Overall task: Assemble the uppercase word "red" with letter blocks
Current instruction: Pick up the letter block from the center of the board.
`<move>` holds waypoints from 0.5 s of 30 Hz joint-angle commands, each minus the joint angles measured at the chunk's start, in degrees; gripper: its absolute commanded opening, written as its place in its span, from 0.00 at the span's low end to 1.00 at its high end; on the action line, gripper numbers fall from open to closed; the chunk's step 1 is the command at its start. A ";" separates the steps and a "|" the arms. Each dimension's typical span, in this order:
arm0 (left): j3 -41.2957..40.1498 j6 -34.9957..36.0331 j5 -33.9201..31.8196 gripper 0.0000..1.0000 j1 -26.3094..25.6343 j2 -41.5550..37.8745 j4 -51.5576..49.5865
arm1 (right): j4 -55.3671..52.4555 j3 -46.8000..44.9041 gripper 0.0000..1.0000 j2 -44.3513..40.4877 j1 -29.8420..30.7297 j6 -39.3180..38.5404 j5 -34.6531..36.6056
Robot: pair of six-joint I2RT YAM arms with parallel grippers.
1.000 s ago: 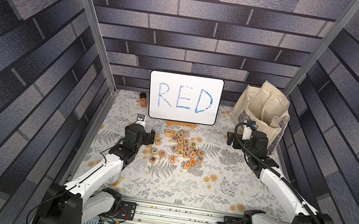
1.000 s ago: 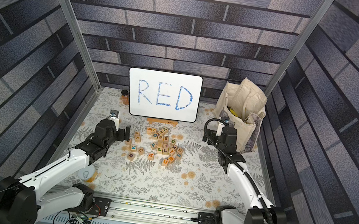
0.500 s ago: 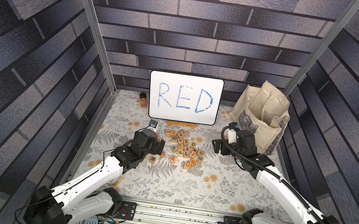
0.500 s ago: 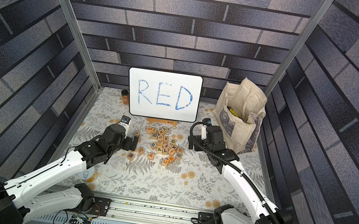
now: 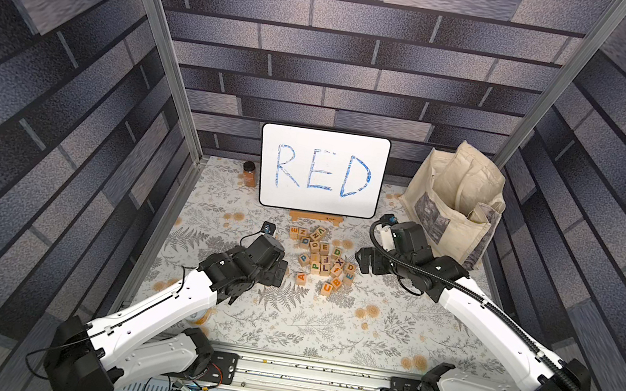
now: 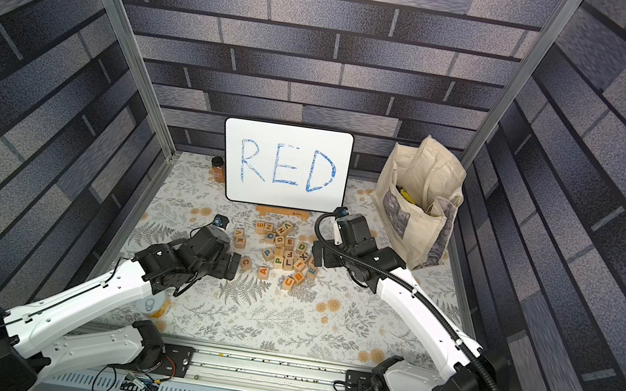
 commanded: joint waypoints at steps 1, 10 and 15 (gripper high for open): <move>2.22 -2.89 3.46 1.00 0.67 1.28 -4.81 | -5.24 3.77 1.00 1.91 0.50 2.67 -2.70; 4.28 -5.68 12.15 1.00 6.18 9.95 -7.66 | -9.83 6.05 1.00 5.49 1.63 4.53 -9.31; 9.10 -5.04 14.32 1.00 8.30 17.23 -11.04 | -11.49 6.38 1.00 5.29 4.41 4.51 -9.27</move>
